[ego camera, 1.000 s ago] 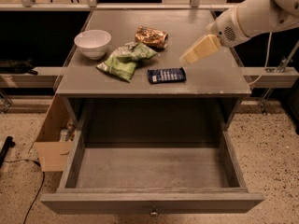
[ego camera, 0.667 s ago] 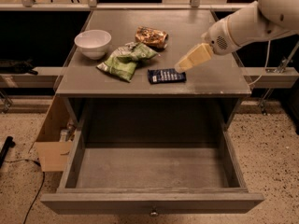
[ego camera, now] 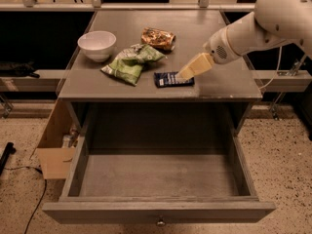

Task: Place rxbar blueberry into top drawer

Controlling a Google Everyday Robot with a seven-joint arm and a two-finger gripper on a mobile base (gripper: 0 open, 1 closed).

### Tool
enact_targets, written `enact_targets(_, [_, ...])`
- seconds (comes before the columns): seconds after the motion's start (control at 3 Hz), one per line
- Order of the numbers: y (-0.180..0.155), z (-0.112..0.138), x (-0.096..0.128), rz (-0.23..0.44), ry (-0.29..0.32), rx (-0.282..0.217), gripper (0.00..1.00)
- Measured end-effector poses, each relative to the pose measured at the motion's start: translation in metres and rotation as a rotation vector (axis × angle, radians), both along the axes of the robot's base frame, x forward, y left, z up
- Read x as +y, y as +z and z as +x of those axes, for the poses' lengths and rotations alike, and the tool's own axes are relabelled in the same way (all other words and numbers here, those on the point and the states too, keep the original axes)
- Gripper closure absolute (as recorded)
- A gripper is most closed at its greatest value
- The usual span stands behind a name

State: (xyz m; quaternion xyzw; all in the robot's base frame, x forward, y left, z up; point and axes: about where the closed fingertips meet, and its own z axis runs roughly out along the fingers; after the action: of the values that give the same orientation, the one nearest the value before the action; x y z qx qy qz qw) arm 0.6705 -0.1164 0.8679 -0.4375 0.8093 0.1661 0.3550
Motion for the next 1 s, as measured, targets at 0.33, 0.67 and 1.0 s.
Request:
enact_targets(0.33, [-0.006, 0.010, 0.006, -0.014, 0.006, 0.002, 0.00])
enact_targets(0.67, [-0.014, 0.021, 0.008, -0.028, 0.005, 0.001, 0.00])
enact_targets(1.0, [-0.031, 0.028, 0.007, -0.037, -0.005, 0.017, 0.00])
